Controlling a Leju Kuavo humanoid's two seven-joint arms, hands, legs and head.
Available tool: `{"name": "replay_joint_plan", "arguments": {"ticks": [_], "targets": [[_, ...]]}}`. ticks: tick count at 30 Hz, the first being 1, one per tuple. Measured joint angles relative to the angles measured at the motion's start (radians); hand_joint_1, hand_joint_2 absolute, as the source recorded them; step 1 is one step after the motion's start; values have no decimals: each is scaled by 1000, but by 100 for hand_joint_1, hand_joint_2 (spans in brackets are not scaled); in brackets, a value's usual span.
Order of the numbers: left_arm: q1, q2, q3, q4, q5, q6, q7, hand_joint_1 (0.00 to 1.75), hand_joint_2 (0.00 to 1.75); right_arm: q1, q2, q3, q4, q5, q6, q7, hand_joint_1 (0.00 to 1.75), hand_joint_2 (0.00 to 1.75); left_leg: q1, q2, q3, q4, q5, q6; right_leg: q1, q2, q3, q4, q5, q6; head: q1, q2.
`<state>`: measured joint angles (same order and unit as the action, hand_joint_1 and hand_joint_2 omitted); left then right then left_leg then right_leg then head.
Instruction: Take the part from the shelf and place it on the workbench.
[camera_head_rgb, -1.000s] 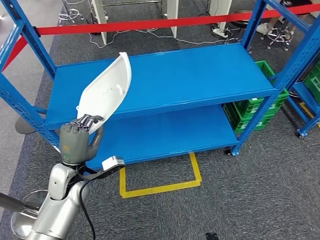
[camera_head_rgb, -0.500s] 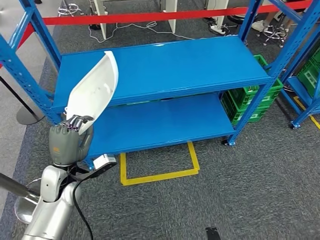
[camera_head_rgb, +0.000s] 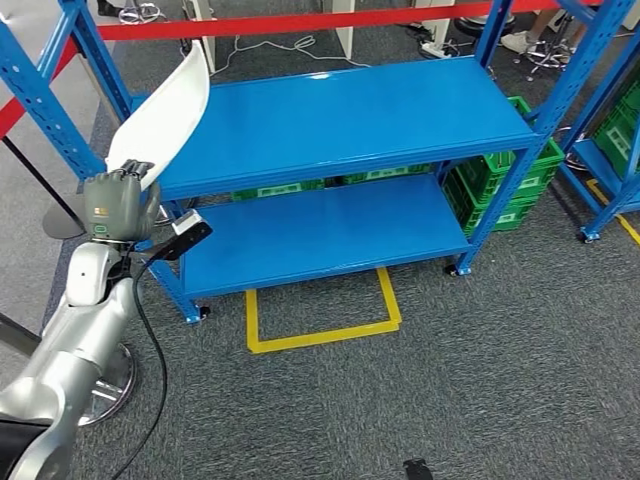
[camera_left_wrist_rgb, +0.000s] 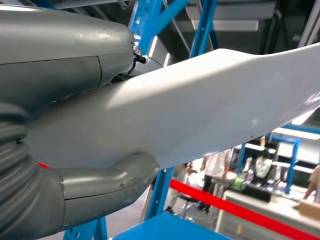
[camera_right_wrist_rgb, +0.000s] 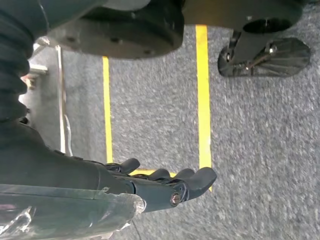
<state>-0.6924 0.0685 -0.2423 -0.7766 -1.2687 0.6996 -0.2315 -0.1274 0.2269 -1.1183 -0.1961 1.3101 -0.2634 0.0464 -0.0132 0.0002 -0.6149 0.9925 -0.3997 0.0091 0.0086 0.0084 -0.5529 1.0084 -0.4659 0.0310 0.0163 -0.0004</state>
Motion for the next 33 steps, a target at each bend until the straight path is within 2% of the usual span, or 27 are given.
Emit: {"name": "replay_joint_plan", "arguments": {"ticks": [2, 5, 9, 15, 29, 30, 33], "targets": [[-64, 2, -9, 91, -10, 0, 9, 175, 175, 1, 0, 5, 0, 4, 2, 2, 0, 175, 1, 1, -4, -4, 9, 2, 1, 2, -7, -1, 6, -1, 0, 0], [-124, 1, -25, 187, -18, -1, 16, 175, 175, 1, 0, 9, 0, 5, 2, 5, 0, 175, 2, 1, -4, -13, 20, -8, 2, 2, -12, 0, 13, -8, 0, 0], [-160, -3, -37, 258, -28, -16, 36, 175, 175, 1, 0, 13, 0, 7, 2, 6, 0, 175, 3, 2, -7, -17, 29, -15, 3, 2, -18, 0, 19, -12, 0, 0], [-193, -17, -53, 318, -38, -26, 45, 175, 175, 0, 0, 18, 0, 9, 2, 3, 0, 175, 5, 1, -14, -18, 35, -17, 4, 1, -24, 1, 25, -12, 0, 0], [-219, -57, -99, 344, -53, -27, 24, 175, 175, -1, -1, 17, 0, -13, 4, -25, 0, 175, 2, 1, -25, -17, 42, -12, 2, 1, -34, 0, 33, -7, 0, 0], [-220, -59, -101, 344, -52, -26, 21, 175, 175, -1, -1, 17, 0, -16, 6, -27, 0, 175, 1, 1, -26, -16, 42, -10, 0, 1, -34, -1, 35, -5, 0, 0], [-226, -64, -104, 343, -47, -24, 12, 175, 175, -1, -1, 16, 0, -26, 11, -35, 0, 175, 1, 2, -23, -28, 48, 4, -3, 1, -33, -10, 39, 5, 0, 0]]}}
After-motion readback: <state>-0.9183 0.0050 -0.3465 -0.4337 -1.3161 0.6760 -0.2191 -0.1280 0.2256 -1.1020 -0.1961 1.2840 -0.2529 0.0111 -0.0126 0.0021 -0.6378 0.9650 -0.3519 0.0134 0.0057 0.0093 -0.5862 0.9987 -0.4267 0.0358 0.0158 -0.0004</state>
